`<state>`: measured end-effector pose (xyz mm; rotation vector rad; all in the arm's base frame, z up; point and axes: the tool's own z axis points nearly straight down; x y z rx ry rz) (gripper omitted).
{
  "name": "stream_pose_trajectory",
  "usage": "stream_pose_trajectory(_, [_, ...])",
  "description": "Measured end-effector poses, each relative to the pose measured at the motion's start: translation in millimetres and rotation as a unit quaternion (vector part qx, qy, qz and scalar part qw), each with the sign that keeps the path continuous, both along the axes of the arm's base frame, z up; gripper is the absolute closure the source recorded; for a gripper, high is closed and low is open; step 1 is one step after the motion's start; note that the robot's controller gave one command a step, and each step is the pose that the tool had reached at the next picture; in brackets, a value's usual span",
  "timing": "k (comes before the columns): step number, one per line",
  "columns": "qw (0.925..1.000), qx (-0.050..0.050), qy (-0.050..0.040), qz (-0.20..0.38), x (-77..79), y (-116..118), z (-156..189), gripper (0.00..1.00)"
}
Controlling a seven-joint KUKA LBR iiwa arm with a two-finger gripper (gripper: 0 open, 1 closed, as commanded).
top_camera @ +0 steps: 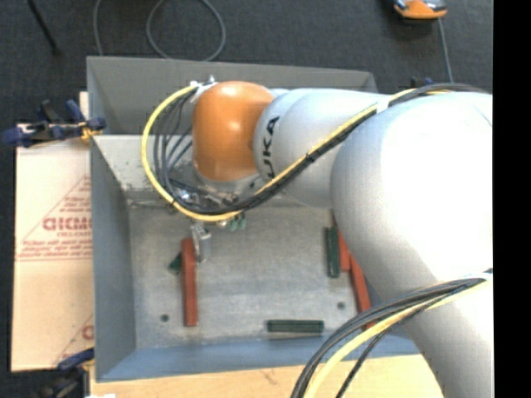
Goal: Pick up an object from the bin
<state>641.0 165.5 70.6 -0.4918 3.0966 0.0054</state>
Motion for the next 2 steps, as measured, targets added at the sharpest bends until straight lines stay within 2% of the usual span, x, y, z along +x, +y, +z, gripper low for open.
stream_pose_trajectory(1, [1.0, 0.0, -0.0002, -0.001, 0.3, -2, 1, 1.0])
stream_pose_trajectory(2, [0.9907, -0.002, -0.0037, 0.136, -11.9, 3, 146, 1.0])
